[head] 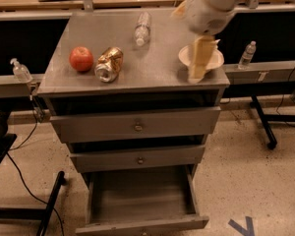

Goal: Place orange can into bottom drawer

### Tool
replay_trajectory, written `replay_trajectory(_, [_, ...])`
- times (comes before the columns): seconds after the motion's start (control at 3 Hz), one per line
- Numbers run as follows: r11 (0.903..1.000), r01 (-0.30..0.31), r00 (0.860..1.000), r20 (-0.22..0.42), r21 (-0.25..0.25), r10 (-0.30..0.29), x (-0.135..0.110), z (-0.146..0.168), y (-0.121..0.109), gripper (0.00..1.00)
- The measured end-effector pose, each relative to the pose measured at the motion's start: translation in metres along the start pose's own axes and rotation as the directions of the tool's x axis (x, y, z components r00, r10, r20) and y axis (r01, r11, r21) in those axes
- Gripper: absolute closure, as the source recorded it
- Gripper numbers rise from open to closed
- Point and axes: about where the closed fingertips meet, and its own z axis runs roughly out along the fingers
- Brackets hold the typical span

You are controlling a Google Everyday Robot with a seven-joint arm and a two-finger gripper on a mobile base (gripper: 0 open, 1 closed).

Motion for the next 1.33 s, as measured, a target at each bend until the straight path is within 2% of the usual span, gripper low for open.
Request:
replay_trajectory(0.33, [0.9531,0.303,0.950,0.078,0.000,-0.302,-0.054,0.057,-0.027,0.00])
replay_trajectory(0.67, [0.8419,0.540,0.834,0.135,0.004,-0.535,-0.101,0.095,-0.038,0.00])
replay_trajectory(1.0, [0.7019,0.712,0.694,0.141,0.013,-0.706,-0.136,0.118,-0.045,0.00])
replay_trajectory(1.33, [0.5610,0.828,0.556,0.118,0.011,-0.823,-0.154,0.136,-0.060,0.00])
